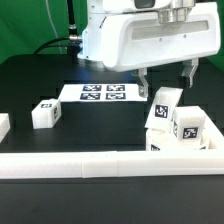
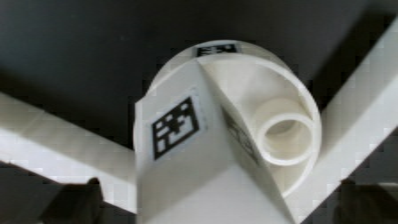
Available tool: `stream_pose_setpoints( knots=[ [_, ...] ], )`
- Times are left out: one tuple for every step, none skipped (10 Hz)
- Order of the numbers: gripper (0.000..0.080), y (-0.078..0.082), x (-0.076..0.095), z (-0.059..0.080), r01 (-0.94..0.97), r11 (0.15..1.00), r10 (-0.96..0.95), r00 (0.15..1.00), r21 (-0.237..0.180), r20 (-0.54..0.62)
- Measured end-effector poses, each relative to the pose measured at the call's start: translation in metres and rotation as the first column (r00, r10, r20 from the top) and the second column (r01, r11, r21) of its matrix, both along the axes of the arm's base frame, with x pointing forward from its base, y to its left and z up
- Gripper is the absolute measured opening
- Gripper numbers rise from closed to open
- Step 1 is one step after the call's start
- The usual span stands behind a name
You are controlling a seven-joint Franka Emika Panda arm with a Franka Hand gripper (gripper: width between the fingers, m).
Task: Assemble stool
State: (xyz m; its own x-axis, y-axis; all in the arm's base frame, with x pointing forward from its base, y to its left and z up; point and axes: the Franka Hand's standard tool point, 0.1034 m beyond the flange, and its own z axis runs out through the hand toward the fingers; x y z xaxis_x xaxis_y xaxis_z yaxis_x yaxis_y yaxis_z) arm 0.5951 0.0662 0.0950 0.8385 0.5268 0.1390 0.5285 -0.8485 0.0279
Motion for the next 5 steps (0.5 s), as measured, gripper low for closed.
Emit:
stream_pose_setpoints(
  knots=[
    [0.0649,-0.0027,0.0000,-0.0004,-0.088,0.996,0.088,0.996,-0.019,0.003],
    [0.0649,-0.0056,-0.0002,-0.0013,-0.154,0.988,0.154,0.988,-0.031,0.002],
    [0.0649,-0.0090,-0.0006,-0.0029,-0.212,0.976,0.212,0.977,-0.046,-0.001],
    [0.0649,-0.0106,-0.0005,-0.0031,-0.238,0.970,0.238,0.971,-0.051,-0.002],
    [0.0649,-0.0116,0.0001,-0.0028,-0.288,0.955,0.288,0.958,-0.065,-0.001]
  ],
)
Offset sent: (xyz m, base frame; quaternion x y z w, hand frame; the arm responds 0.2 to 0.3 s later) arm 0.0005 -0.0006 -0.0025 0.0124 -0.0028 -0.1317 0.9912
